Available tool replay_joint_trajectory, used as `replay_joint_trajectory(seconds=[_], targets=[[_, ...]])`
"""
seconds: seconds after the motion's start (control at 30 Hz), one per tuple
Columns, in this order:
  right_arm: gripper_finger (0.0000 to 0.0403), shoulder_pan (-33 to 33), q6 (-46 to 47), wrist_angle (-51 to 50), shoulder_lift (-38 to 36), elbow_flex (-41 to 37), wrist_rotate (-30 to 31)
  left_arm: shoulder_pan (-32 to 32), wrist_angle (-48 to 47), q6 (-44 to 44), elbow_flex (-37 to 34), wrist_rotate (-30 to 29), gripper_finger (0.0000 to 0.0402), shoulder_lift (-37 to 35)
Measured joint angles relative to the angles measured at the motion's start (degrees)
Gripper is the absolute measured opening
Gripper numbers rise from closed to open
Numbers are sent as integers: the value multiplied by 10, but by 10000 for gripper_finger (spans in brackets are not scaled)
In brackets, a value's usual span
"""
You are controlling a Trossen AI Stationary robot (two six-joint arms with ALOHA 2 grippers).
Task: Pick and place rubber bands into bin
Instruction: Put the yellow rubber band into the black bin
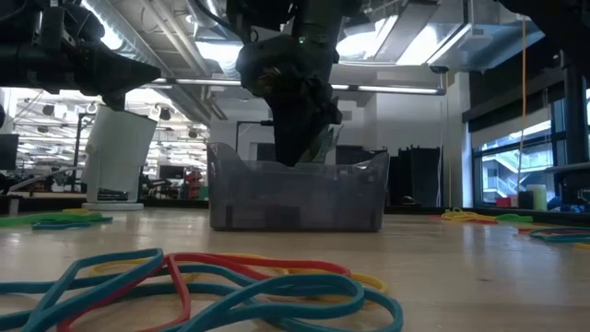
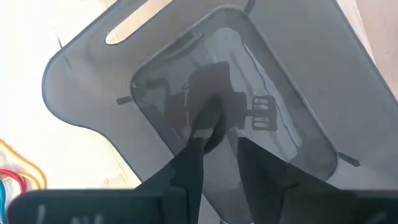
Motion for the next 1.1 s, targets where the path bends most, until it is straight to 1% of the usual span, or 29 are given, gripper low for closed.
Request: replay_joint_trajectory(seconds=[0.17, 0.3, 0.4, 0.53, 0.6, 0.7, 0.83, 0.97, 1.1], targets=[[101, 0, -25, 3, -10, -1, 5, 0, 0, 0, 0, 0, 6, 0], [86, 0, -37, 7, -42, -1, 21, 0, 0, 0, 0, -11, 6, 0], [63, 0, -57, 8, -69, -1, 34, 0, 0, 4, 0, -7, 6, 0], [13, 1, -85, 13, -108, -6, 60, 0, -4, 21, 2, 11, 4, 0], [7, 3, -93, 31, -136, -30, 63, 0, -13, 21, 10, 14, 2, 4], [12, 8, -85, 61, -188, -102, 63, 0, -39, 21, 35, 14, 2, 16], [4, 16, -50, 161, -292, -252, 63, -1, -111, 10, 83, 8, 2, 54], [6, 32, -19, 293, -417, -426, 64, -17, -168, -23, 142, -10, 2, 122], [3, 63, 9, 423, -552, -594, 63, -47, -190, -26, 199, -49, 1, 214]])
